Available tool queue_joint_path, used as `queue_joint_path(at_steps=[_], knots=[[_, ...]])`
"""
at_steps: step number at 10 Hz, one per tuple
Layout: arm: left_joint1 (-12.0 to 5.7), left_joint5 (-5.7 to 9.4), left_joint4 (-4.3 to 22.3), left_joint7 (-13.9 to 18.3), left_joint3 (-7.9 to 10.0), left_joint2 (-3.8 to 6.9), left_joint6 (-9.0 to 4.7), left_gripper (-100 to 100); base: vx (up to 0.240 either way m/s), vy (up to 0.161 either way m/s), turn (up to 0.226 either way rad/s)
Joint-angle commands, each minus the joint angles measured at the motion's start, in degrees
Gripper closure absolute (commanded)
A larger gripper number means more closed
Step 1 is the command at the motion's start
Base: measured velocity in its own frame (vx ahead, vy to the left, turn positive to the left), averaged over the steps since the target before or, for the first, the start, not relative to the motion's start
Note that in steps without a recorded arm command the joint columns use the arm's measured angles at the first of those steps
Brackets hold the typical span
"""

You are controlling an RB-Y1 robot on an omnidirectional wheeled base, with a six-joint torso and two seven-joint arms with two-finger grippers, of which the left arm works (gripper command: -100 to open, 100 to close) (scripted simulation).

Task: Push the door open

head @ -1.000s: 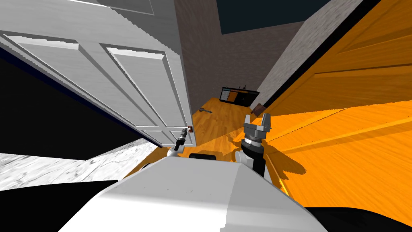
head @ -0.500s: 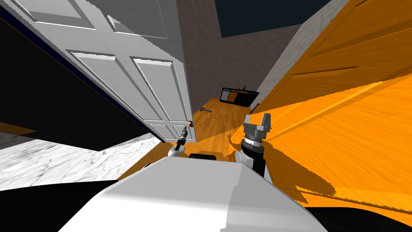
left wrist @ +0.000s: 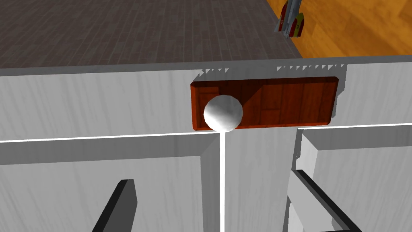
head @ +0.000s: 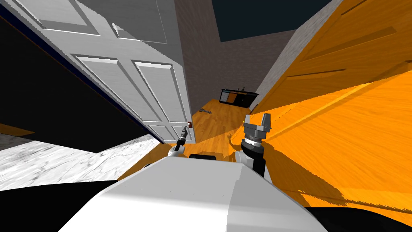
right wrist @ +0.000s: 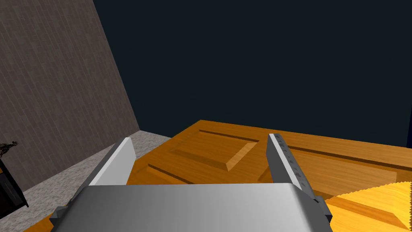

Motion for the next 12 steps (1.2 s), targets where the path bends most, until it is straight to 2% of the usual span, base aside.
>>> queue_joint_path(at_steps=[1,5,6,7,12], knots=[[0.04,0.07,0.25,-0.1,0.22,0.14,-0.43,-100,0.212,0.026,-0.033],[0.39,0.22,0.45,-0.45,0.8,-0.32,-1.39,-100,0.218,0.008,-0.028],[0.28,0.2,0.52,-0.38,0.72,-0.18,-1.26,-100,0.077,0.002,0.01],[0.28,0.2,0.52,-0.38,0.72,-0.18,-1.26,100,-0.016,-0.004,-0.005],[0.28,0.2,0.52,-0.38,0.72,-0.18,-1.26,100,-0.014,0.0,-0.002]])
